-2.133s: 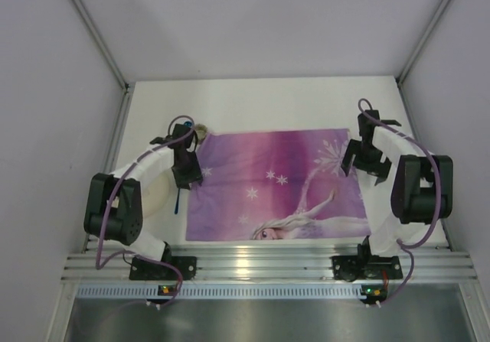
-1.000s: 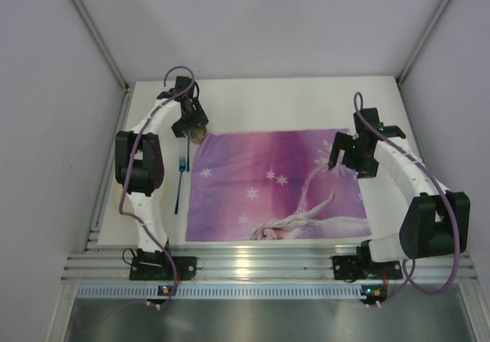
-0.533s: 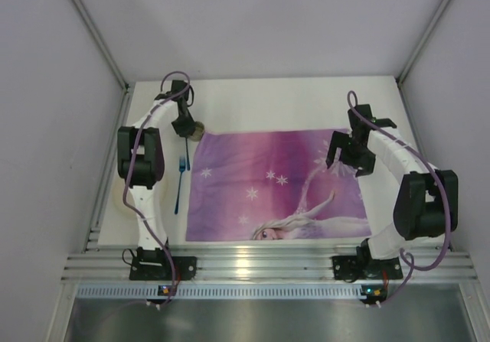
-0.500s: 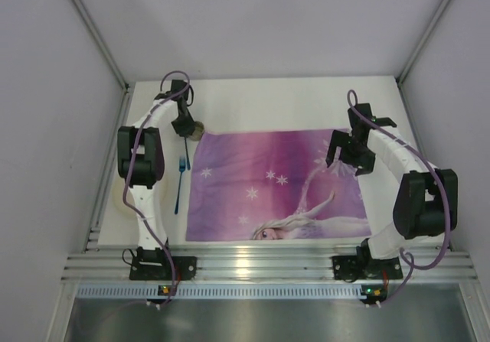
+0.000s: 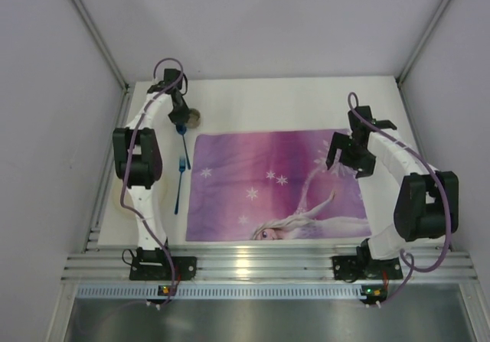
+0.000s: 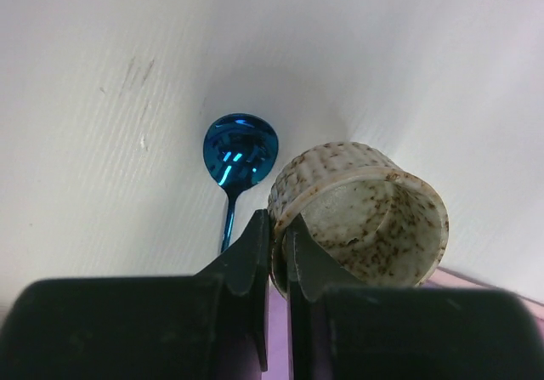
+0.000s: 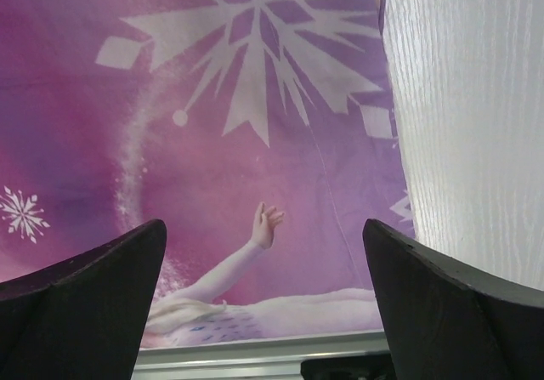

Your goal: Set the dinner table for one person

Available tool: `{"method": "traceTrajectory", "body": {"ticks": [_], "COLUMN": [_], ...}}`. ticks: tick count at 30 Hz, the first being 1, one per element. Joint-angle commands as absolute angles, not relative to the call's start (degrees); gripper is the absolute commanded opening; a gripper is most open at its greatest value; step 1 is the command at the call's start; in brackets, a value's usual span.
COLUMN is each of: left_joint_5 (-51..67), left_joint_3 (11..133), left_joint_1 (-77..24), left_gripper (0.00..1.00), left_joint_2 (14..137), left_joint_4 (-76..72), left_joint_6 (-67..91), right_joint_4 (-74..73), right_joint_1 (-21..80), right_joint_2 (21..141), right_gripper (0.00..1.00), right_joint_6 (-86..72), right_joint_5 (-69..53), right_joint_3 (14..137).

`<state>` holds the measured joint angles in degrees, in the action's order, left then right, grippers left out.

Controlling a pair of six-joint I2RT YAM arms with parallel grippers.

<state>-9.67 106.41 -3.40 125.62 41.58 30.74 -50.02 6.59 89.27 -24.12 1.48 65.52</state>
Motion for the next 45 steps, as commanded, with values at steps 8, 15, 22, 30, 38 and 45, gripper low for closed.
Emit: {"method": "traceTrajectory", "body": {"ticks": [8, 15, 22, 30, 38, 45], "left_joint_5": [-7.56, 2.98, 10.54, 10.99, 12.57, 10.29], "left_joint_3": [104.95, 108.62, 120.04, 133.68, 134.65, 134.47], "left_joint_1": [-16.59, -32.42, -40.94, -46.05, -47.64, -46.94], "left_gripper": [0.00, 0.00, 0.00, 0.00, 0.28, 0.91], "left_joint_2": [112.50, 119.43, 131.47, 145.18, 148.80, 142.83], "left_joint_4": [37.10, 26.66, 19.78, 18.72, 18.45, 19.77], "left_joint_6": [33.57, 34.27, 36.74, 38.32, 39.20, 37.97], "right_joint_4": [-52.38, -57.92, -61.25, -67.06, -68.38, -66.27], "right_joint_1": [6.86, 6.86, 7.03, 6.94, 6.94, 6.94], "right_joint_2": [77.79, 69.45, 60.48, 55.11, 55.37, 57.21], "right_gripper": [1.00, 1.00, 1.00, 1.00, 1.00, 1.00], "right_joint_6": [-27.33, -31.46, -34.45, -32.08, -29.71, -29.18], "right_joint_5": [3.68, 5.02, 2.11, 7.03, 9.67, 8.18], "right_joint_3": [64.15, 66.71, 62.06, 61.52, 61.00, 60.21]}}
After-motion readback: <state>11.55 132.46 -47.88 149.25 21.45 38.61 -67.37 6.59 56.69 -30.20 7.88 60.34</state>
